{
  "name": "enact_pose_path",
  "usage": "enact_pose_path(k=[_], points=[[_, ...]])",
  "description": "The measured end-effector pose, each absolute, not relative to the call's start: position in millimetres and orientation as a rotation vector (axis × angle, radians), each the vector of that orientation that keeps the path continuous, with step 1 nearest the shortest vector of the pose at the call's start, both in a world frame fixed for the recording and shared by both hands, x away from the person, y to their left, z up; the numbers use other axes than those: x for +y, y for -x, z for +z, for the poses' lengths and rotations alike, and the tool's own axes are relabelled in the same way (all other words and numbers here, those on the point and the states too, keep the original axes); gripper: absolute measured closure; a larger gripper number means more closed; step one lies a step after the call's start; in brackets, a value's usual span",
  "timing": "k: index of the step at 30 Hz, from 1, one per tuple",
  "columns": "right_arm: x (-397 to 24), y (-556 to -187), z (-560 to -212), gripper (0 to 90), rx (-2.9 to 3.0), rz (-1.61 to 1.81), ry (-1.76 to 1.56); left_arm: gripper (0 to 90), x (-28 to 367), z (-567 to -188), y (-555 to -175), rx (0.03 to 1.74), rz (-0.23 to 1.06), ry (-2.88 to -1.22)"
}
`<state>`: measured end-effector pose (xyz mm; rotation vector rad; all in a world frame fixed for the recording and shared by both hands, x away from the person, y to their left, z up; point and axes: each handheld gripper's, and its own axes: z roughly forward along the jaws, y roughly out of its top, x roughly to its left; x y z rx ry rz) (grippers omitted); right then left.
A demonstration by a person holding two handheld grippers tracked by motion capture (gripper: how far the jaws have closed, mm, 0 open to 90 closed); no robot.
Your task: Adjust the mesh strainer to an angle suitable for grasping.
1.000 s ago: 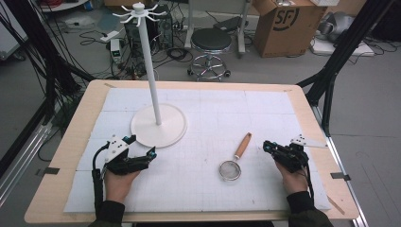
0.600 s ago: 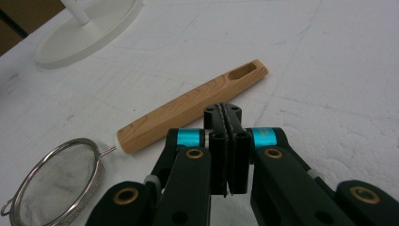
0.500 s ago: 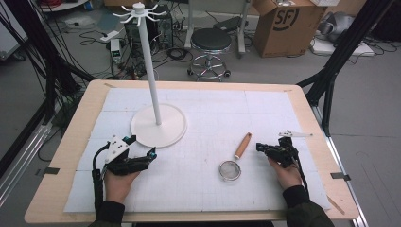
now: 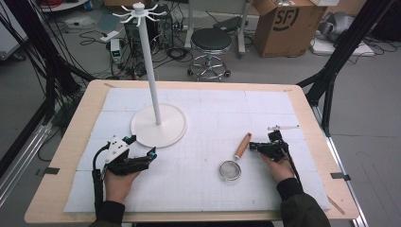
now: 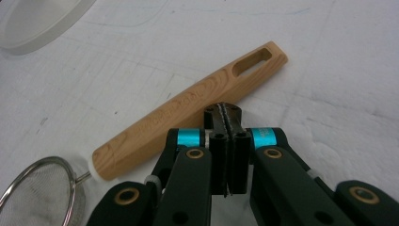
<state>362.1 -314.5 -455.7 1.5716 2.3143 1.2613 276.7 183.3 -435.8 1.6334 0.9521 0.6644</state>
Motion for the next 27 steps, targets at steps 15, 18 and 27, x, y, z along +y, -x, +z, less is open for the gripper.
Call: enact_pose_path(k=[15,18,27], points=[[-276,-383,-456,90.0,2.381,1.27,-1.533,14.3,184,-436,-277,0.955,0.666,-1.629],[-271,-385,-456,90.0,2.392,1.275,-1.521,14.3,183,-436,-277,0.955,0.664,-1.632],[-258,-388,-456,90.0,2.428,1.291,-1.509,14.4,184,-436,-277,0.952,0.661,-1.632]])
